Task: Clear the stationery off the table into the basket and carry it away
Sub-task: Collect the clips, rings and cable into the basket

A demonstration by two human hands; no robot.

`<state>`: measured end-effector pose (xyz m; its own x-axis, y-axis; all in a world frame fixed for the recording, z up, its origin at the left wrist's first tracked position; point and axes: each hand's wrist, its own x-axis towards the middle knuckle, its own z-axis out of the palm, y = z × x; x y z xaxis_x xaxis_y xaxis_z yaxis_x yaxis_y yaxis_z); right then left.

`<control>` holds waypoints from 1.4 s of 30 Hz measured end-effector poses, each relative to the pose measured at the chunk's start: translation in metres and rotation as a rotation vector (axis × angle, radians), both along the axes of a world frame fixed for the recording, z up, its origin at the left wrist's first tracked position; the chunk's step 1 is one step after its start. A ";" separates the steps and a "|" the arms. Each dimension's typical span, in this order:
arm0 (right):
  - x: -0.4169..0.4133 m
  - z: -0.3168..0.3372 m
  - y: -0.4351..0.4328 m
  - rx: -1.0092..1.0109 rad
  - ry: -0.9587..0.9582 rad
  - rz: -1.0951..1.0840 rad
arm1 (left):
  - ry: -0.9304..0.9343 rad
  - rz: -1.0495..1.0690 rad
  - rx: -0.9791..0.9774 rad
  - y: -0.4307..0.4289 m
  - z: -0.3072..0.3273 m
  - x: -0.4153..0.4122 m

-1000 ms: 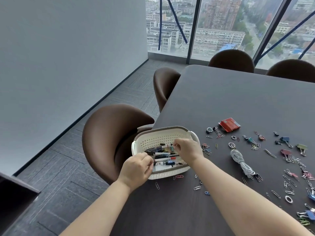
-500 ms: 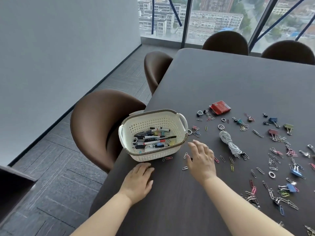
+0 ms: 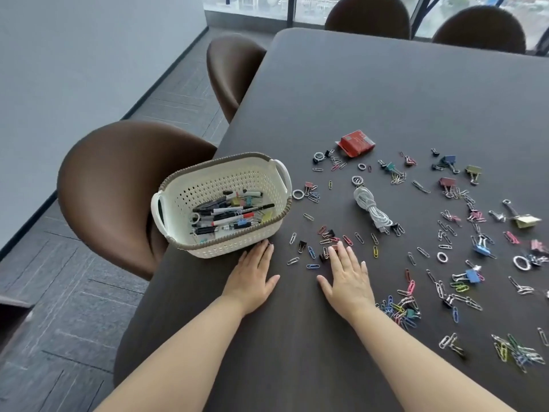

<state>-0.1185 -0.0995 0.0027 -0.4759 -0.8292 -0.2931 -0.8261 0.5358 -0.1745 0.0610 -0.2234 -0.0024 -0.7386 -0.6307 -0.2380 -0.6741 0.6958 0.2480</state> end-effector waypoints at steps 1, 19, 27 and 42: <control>-0.004 0.001 0.001 -0.007 -0.006 0.005 | -0.011 -0.009 0.015 -0.001 -0.001 -0.006; -0.106 0.015 -0.080 -0.067 0.129 0.114 | 0.040 -0.052 -0.068 -0.035 0.007 -0.129; -0.170 -0.001 -0.077 -0.045 0.056 -0.003 | -0.123 0.099 -0.047 -0.075 -0.009 -0.206; -0.117 0.086 -0.094 -0.683 -0.249 -0.027 | -0.006 -0.274 -0.062 -0.005 -0.007 -0.082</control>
<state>-0.2358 -0.1931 0.0890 -0.4857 -0.8547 0.1832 -0.7061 0.2601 -0.6586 -0.0211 -0.2286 -0.0095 -0.8823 -0.4214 -0.2098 -0.4602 0.8658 0.1963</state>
